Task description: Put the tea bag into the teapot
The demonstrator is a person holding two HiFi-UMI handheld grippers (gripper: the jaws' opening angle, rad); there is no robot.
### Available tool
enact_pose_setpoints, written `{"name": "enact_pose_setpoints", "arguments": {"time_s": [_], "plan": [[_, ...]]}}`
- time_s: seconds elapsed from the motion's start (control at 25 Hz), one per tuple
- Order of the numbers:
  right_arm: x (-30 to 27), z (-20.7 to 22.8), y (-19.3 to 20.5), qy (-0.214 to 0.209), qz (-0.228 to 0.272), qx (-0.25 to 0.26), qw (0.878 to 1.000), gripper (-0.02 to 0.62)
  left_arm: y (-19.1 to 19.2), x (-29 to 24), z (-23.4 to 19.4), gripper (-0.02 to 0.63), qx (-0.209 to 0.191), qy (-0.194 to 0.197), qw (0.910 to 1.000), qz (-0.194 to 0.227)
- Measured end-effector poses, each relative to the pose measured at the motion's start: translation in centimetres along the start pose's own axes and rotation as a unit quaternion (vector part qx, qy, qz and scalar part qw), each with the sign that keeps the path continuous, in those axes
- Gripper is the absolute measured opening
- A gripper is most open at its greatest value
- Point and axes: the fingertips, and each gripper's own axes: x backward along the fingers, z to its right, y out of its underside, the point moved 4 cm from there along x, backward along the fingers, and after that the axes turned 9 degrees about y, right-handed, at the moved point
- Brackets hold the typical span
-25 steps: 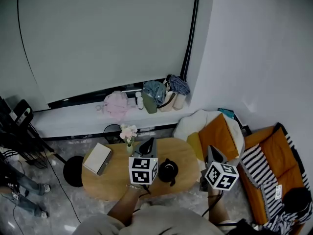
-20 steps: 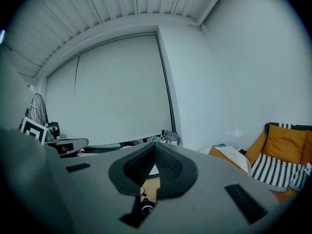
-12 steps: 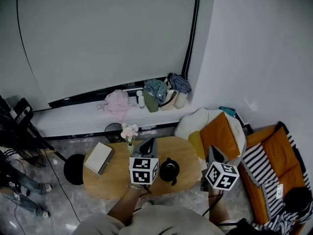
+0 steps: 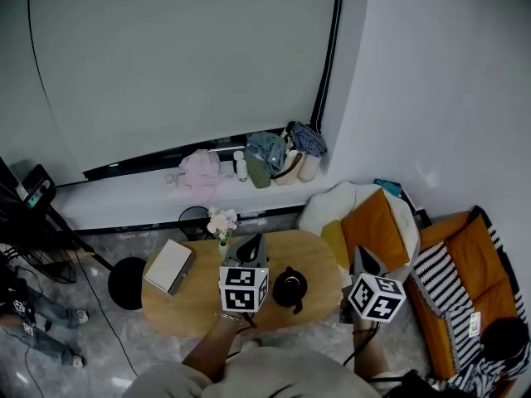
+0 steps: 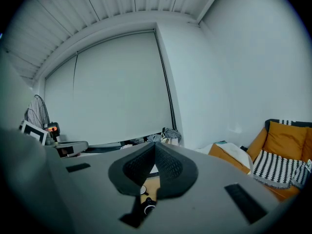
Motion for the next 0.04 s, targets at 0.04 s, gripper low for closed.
{"name": "enact_pose_setpoints", "arguments": {"time_s": [0.04], "plan": [[-0.04,-0.12,0.04,0.0,0.0,0.0,1.0,0.034,0.05,0.03,-0.1,0.005,0.0,0.0,1.0,0.0]]}}
